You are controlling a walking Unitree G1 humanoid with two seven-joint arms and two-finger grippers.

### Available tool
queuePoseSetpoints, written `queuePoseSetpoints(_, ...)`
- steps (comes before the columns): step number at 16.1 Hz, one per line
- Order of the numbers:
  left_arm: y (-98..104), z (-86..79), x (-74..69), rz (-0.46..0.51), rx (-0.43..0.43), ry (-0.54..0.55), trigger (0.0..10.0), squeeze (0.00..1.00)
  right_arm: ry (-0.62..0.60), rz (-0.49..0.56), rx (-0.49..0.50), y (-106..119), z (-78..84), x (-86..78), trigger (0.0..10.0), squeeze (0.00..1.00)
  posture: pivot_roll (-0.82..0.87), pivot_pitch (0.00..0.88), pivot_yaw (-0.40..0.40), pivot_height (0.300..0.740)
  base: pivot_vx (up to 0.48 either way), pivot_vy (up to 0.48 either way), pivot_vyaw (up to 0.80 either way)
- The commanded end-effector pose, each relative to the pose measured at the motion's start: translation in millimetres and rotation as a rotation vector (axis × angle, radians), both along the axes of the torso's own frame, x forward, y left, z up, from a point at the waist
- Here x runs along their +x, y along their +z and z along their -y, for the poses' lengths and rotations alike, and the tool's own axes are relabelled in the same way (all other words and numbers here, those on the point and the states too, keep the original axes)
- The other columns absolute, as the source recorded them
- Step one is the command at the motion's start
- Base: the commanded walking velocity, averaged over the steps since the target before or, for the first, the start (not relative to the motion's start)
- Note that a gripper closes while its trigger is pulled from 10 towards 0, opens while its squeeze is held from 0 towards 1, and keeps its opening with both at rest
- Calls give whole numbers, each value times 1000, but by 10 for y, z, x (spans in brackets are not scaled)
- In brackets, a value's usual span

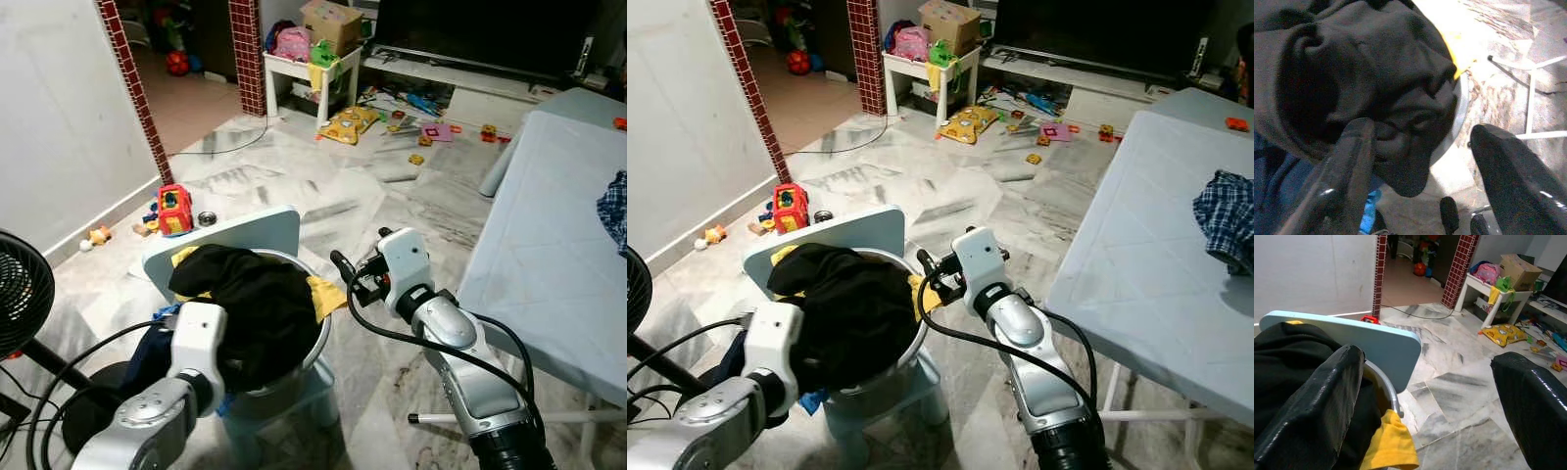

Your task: Hang hanger

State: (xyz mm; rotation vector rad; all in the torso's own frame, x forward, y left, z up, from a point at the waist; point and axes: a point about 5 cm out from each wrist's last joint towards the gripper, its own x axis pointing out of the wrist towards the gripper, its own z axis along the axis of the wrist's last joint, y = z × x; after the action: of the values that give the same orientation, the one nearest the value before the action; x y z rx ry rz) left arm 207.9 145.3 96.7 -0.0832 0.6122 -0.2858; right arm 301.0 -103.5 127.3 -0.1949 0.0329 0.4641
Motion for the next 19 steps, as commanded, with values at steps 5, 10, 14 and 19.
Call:
queuePoseSetpoints(5,-169,-89,-85,-112,-40,60,10000,1000,12,15,-10,20,-40,31,10000,0,-81,49,0,740,0,0,0)
queuePoseSetpoints(10,-376,-136,-14,-154,-38,49,10000,0,16,25,-15,40,-49,51,10000,0,-93,44,0,740,0,0,0)
queuePoseSetpoints(14,-395,-201,166,-117,-43,34,10000,0,20,32,-17,50,-64,51,10000,0,-102,44,2,740,0,0,0)
queuePoseSetpoints(19,-589,-313,339,-123,-97,64,0,0,17,37,-19,55,-61,43,10000,0,-123,46,2,740,0,0,0)
